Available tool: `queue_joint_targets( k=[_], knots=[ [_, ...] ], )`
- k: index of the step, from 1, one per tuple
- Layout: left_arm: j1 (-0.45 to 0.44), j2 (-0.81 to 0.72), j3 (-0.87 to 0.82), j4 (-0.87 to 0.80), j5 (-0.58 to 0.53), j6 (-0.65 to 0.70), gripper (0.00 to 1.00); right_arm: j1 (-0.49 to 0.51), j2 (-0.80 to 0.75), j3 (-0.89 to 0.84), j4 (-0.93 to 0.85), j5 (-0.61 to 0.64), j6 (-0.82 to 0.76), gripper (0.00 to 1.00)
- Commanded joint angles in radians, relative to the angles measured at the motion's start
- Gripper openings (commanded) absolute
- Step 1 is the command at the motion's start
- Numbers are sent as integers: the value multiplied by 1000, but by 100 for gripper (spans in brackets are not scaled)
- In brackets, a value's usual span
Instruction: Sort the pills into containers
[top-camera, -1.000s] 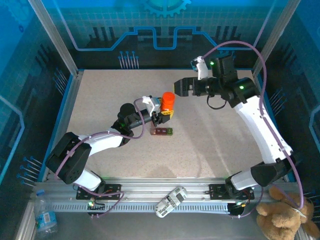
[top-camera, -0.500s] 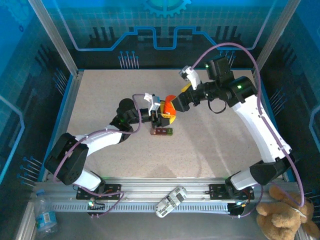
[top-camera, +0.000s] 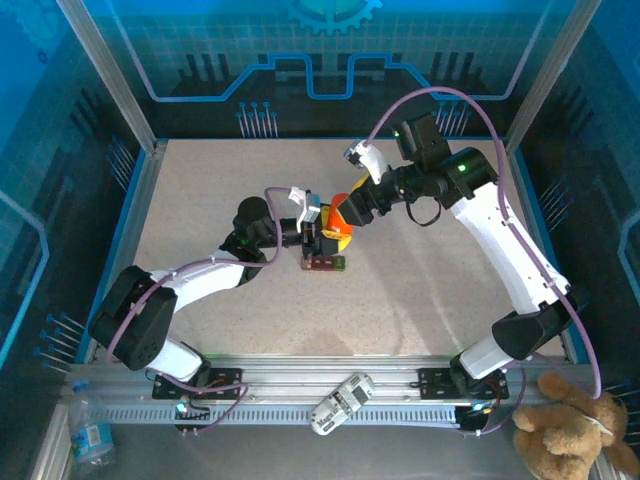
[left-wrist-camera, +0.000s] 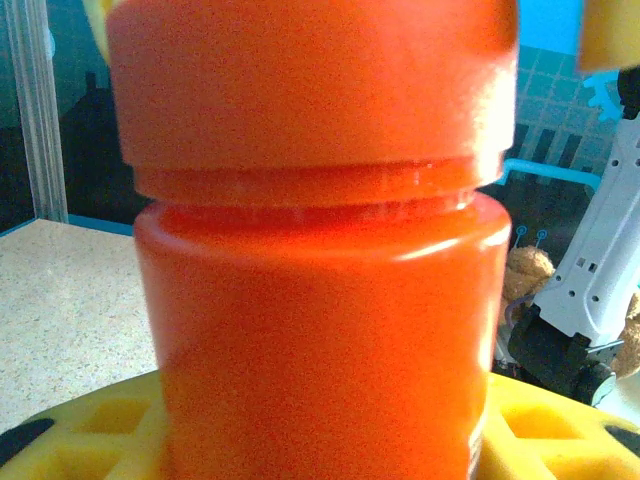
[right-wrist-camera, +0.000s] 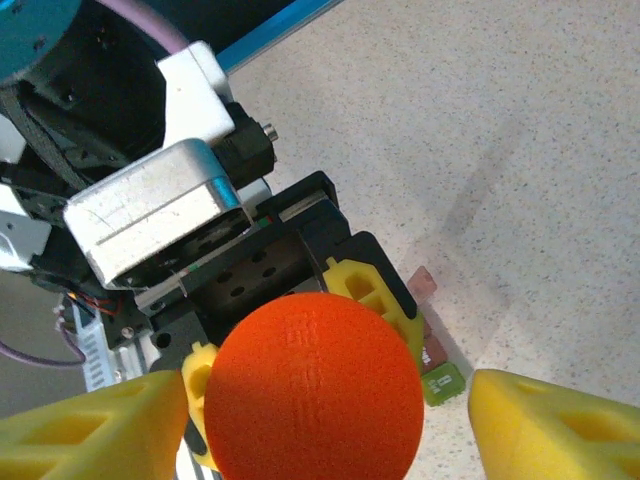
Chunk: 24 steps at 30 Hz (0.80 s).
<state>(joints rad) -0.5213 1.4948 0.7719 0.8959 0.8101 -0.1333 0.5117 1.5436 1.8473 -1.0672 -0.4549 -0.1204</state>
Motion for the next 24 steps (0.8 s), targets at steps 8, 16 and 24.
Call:
queue_joint_targets(
  k=[8, 16, 24],
  knots=[
    [14, -32, 31, 38, 34, -14, 0, 14, 27, 26, -30, -10, 9, 54],
    [14, -53, 46, -6, -56, 68, 0, 59, 19, -80, 63, 85, 203, 44],
    [-11, -96, -19, 57, -354, 250, 0, 182, 28, -254, 285, 343, 529, 43]
  ],
)
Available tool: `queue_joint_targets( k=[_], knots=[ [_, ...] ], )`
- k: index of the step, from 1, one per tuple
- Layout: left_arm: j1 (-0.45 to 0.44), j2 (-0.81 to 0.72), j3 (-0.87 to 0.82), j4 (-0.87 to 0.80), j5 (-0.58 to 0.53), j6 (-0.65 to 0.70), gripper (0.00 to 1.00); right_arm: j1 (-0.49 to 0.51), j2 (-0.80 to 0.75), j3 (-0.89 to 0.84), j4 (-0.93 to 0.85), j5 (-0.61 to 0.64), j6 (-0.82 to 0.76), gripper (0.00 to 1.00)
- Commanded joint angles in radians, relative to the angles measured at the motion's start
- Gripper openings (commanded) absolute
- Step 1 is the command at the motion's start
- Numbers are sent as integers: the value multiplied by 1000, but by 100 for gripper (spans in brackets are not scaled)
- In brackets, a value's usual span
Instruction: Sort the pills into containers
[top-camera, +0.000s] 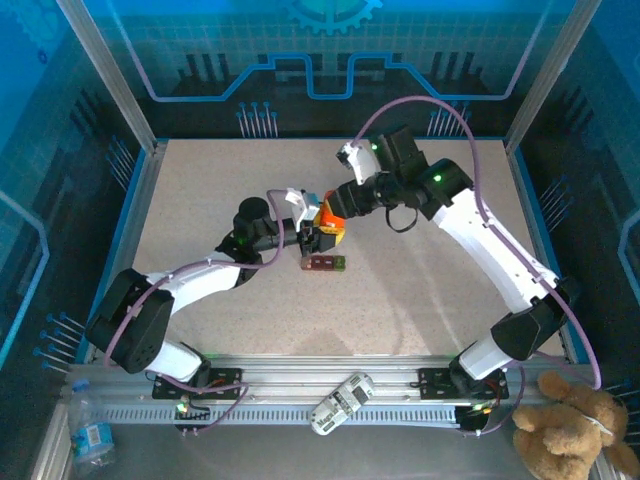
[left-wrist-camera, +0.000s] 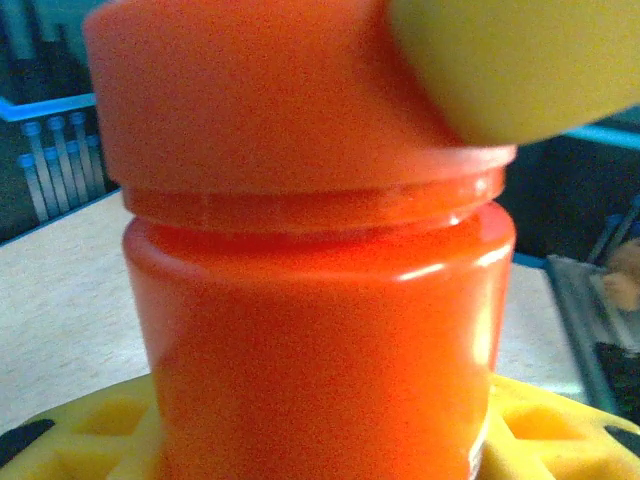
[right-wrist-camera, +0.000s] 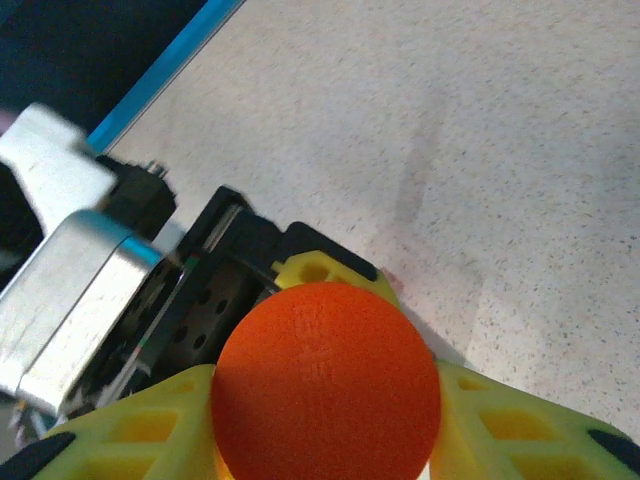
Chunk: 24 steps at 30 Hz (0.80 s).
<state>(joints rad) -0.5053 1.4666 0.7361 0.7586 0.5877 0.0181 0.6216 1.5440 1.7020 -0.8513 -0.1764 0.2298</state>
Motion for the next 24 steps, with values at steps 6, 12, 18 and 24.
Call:
queue_joint_targets(
  k=[6, 12, 18, 24],
  knots=[
    [-30, -50, -8, 295, -195, 64, 0, 92, -10, -208, 249, 81, 282, 43],
    [-30, -28, -9, 315, -188, 46, 0, 65, 0, -153, 197, 41, 238, 46],
    [-30, -15, -7, 320, -173, 18, 0, -10, -43, -123, 172, -30, 209, 60],
    [-29, 3, -6, 316, -160, 0, 0, -97, -122, -90, 148, -175, 146, 81]
  ],
)
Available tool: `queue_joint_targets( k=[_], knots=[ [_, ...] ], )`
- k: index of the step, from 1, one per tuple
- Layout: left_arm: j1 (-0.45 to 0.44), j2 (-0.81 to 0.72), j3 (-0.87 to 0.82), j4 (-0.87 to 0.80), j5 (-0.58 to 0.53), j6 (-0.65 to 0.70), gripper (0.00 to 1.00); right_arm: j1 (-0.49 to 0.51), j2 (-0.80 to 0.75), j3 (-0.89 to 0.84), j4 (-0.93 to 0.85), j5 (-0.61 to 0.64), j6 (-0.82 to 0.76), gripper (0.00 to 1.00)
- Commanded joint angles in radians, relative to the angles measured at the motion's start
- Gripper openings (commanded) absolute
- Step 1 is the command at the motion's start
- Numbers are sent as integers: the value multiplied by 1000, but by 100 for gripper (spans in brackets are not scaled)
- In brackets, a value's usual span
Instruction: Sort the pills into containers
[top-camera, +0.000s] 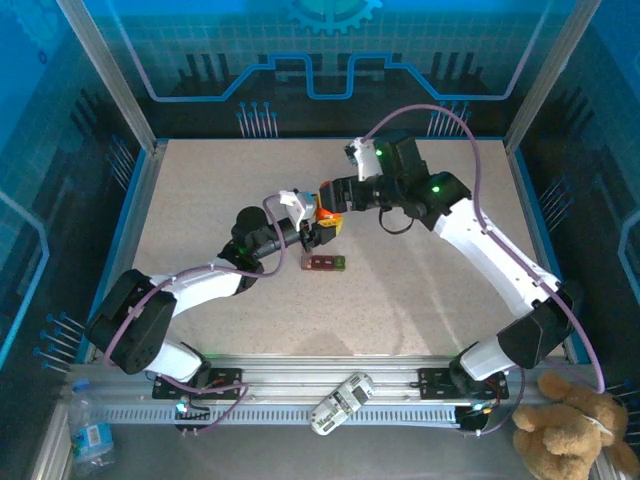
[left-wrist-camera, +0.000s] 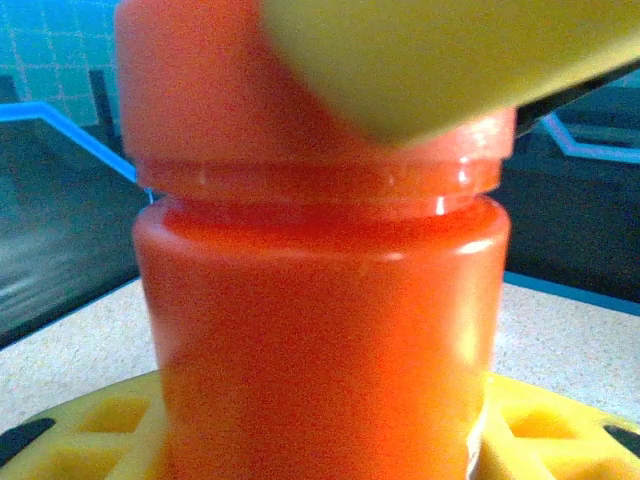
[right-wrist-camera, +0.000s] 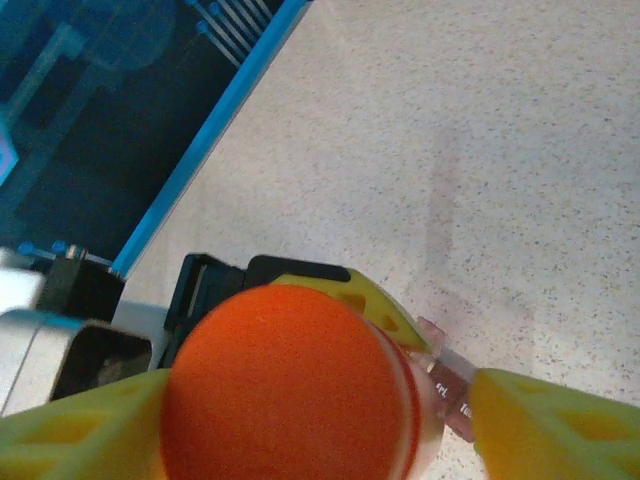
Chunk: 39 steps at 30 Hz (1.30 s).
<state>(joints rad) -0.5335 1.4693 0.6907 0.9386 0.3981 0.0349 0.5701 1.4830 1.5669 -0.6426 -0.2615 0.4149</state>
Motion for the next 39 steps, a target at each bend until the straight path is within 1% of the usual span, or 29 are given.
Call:
queue_joint_targets(
  k=[1, 3, 4, 7, 9, 13, 17, 19, 22, 29, 39],
  knots=[
    [-2, 1, 37, 139, 29, -20, 0, -55, -78, 51, -74, -102, -56, 84],
    [-2, 1, 37, 138, 34, -24, 0, -81, -122, 53, -101, -143, -101, 90],
    [-2, 0, 38, 136, 37, -26, 0, -92, -141, 50, -112, -163, -119, 91],
    [-1, 0, 39, 129, 57, -34, 0, -121, -190, 44, -133, -223, -181, 92],
    [0, -6, 42, 113, 94, -43, 0, -129, -202, 55, -166, -226, -250, 91],
    [5, -21, 58, 60, 194, -76, 0, -122, -176, 110, -246, -198, -389, 91],
    [8, -27, 83, 9, 312, -137, 0, -108, -110, 190, -329, -189, -465, 93],
    [8, -21, 88, 6, 345, -167, 0, -90, -78, 223, -360, -191, -494, 93],
    [7, -19, 86, 18, 362, -192, 0, -52, -43, 250, -386, -161, -517, 93],
    [8, -17, 82, 21, 379, -206, 0, -31, 0, 256, -373, -148, -506, 88],
    [8, -11, 82, 30, 383, -208, 0, -26, 29, 262, -365, -167, -492, 73]
  ],
)
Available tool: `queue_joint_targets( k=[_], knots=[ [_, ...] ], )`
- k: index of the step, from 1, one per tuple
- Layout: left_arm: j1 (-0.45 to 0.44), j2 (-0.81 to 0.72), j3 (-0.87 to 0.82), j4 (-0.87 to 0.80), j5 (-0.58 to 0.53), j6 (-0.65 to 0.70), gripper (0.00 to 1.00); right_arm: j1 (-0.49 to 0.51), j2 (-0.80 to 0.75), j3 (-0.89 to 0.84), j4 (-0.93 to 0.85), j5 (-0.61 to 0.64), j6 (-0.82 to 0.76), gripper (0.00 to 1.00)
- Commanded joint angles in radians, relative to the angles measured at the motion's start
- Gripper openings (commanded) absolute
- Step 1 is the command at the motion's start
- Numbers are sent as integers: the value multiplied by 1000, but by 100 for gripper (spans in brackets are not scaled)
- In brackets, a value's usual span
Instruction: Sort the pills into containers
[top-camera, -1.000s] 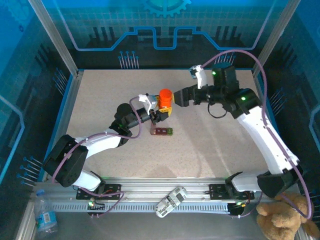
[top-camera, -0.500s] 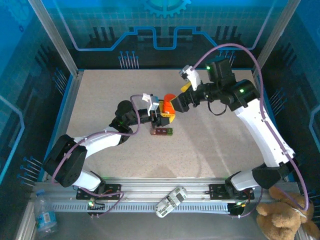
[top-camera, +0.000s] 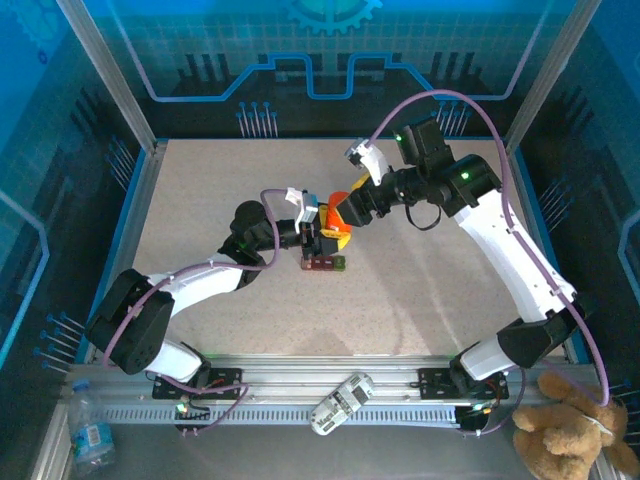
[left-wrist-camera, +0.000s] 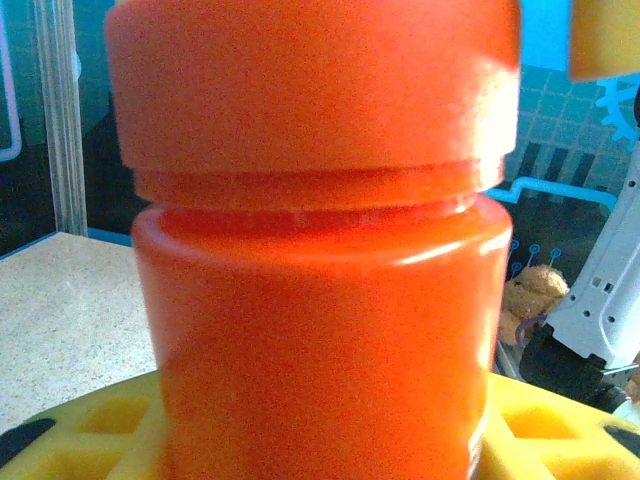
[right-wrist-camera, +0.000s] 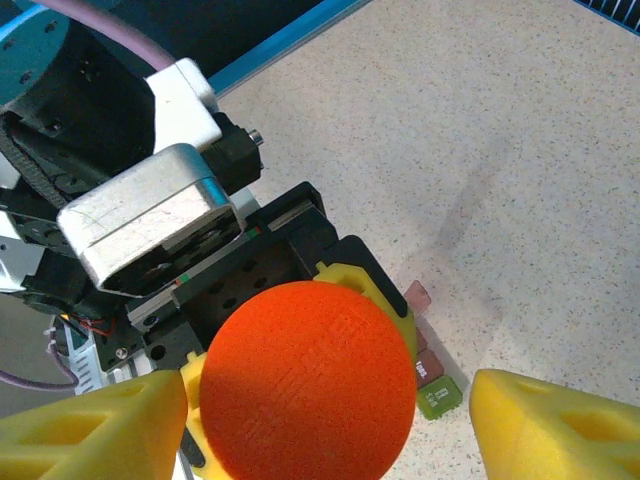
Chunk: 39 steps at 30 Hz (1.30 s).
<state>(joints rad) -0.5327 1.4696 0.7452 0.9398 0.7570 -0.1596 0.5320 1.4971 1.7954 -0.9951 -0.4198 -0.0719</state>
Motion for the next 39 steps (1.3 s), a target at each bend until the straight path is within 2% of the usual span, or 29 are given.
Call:
queue_joint_targets(
  k=[1, 4, 9, 14, 20, 25, 30, 34, 39],
  knots=[
    [7, -12, 28, 30, 25, -15, 0, 13, 18, 33, -11, -10, -3, 72],
    [7, -10, 29, 31, 26, -16, 0, 15, 25, 37, -11, -14, -3, 67],
    [8, -8, 29, 31, 27, -14, 0, 16, 33, 35, -13, -17, 10, 50],
    [7, -12, 30, 21, -10, 26, 0, 28, 30, -21, 17, 23, 75, 43],
    [8, -28, 35, -54, -73, 175, 0, 58, -1, -187, 154, 150, 242, 40],
    [6, -22, 34, -53, -128, 203, 0, 72, -13, -309, 286, 254, 420, 38],
    [5, -8, 23, -23, -180, 239, 0, 127, -8, -370, 366, 409, 582, 38],
    [4, 12, 19, 19, -198, 230, 0, 160, -3, -377, 407, 463, 637, 39],
    [4, 25, 16, 31, -210, 220, 0, 145, -14, -354, 401, 447, 629, 44]
  ],
)
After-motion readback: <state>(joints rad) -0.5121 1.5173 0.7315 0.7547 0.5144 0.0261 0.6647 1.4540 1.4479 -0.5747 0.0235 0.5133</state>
